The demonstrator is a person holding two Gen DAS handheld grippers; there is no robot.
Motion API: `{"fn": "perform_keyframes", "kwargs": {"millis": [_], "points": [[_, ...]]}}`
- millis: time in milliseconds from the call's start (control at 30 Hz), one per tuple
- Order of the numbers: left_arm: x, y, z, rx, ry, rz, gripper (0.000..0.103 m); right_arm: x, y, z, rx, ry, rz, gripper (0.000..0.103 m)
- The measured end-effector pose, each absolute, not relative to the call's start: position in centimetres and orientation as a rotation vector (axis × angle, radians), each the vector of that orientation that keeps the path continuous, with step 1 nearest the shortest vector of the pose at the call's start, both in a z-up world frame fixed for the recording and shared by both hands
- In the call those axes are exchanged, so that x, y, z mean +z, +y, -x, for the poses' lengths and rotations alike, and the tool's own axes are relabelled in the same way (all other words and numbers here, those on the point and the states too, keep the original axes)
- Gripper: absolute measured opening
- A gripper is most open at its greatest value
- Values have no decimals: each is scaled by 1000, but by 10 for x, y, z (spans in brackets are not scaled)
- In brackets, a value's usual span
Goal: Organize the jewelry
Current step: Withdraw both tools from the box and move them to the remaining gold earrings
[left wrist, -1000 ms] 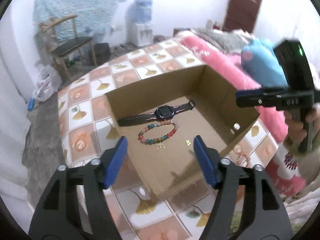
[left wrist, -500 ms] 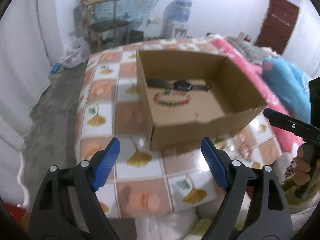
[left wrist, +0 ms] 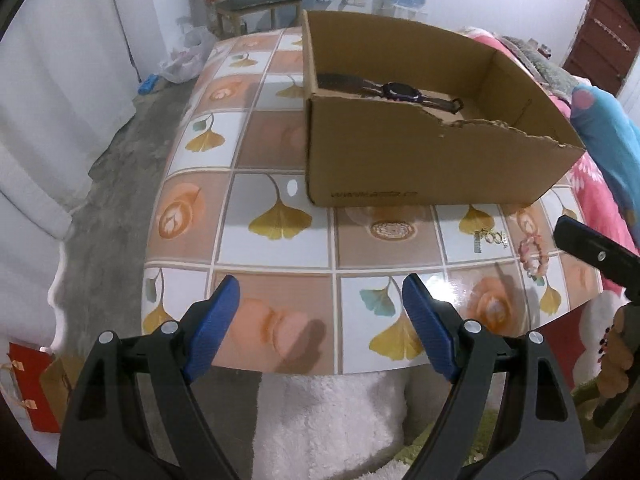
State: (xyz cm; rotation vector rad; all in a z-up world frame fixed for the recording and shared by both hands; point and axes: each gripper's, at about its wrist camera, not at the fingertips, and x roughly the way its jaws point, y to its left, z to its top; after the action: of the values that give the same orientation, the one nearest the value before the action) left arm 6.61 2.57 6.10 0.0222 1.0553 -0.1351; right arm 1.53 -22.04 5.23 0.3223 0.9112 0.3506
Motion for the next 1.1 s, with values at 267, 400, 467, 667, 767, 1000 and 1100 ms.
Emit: {"fn": "perform_keyframes", "kwargs": {"millis": [267, 400, 467, 667, 767, 1000, 1100], "points": [[52, 6, -59, -148, 1058, -50, 80, 43, -215, -10, 319, 926, -246, 82], [50, 4, -59, -140, 1049, -24, 80, 44, -212, -9, 296, 921, -196, 84], [50, 3, -58, -131, 1043, -29, 80, 46, -213, -7, 292, 913, -180, 86], [52, 0, -59, -118, 1024, -33, 80, 52, -210, -5, 252, 888, -107, 88], [52, -3, -62, -121, 1023, -36, 80, 57, -213, -3, 231, 875, -93, 89], [49, -11, -57, -149, 1008, -69, 80, 67, -216, 6, 107, 838, -17, 91], [50, -11, -51, -169, 988, -74, 80, 69, -214, 13, 63, 808, 13, 95]]}}
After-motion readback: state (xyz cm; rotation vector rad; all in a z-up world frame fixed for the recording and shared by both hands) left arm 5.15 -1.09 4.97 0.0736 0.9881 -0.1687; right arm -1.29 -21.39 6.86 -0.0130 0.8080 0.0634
